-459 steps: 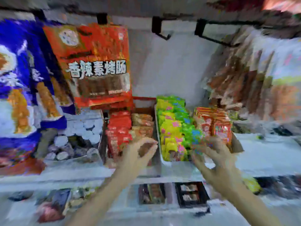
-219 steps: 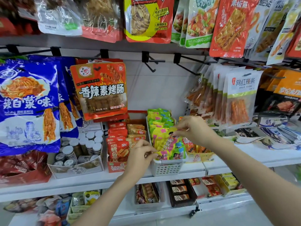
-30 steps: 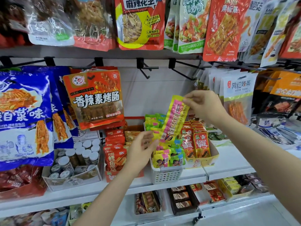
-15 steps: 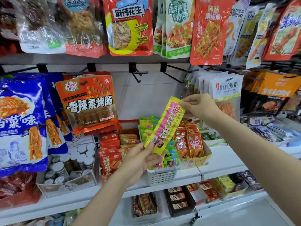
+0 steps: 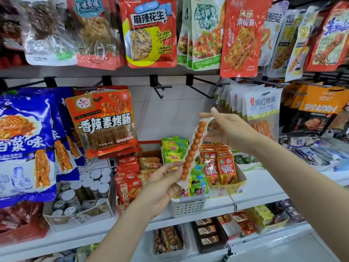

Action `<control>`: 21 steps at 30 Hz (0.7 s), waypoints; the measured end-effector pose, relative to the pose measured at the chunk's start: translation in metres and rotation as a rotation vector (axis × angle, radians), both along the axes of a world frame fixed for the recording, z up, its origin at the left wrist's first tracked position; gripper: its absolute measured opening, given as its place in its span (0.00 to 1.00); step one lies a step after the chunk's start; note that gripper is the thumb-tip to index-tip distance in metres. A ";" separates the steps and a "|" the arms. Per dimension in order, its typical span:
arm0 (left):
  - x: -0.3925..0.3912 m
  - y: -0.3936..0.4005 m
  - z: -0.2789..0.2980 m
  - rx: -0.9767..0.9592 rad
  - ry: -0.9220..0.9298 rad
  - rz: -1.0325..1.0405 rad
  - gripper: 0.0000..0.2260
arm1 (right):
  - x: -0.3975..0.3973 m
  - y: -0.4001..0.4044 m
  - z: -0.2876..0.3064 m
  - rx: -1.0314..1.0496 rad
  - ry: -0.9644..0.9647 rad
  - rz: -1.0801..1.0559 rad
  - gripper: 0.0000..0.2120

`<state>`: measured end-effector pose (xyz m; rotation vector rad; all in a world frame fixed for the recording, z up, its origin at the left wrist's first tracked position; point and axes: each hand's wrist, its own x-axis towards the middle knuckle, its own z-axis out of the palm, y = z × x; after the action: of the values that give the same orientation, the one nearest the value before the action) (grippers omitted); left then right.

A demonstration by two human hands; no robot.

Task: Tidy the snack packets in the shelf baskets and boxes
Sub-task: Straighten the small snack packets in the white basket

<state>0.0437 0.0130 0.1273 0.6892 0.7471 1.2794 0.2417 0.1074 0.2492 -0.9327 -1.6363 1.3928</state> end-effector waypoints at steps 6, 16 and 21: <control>0.000 -0.002 -0.006 0.101 0.290 0.263 0.11 | -0.005 0.000 -0.004 0.142 -0.083 -0.060 0.14; -0.009 -0.005 -0.004 0.063 0.130 0.215 0.09 | -0.003 0.001 -0.007 0.051 -0.060 -0.096 0.08; -0.013 -0.007 0.003 -0.139 -0.194 -0.193 0.28 | -0.004 -0.002 0.003 -0.083 0.102 -0.002 0.10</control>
<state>0.0305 0.0057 0.1300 0.5035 0.5895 1.0898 0.2381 0.1056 0.2518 -0.8950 -1.5116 1.4917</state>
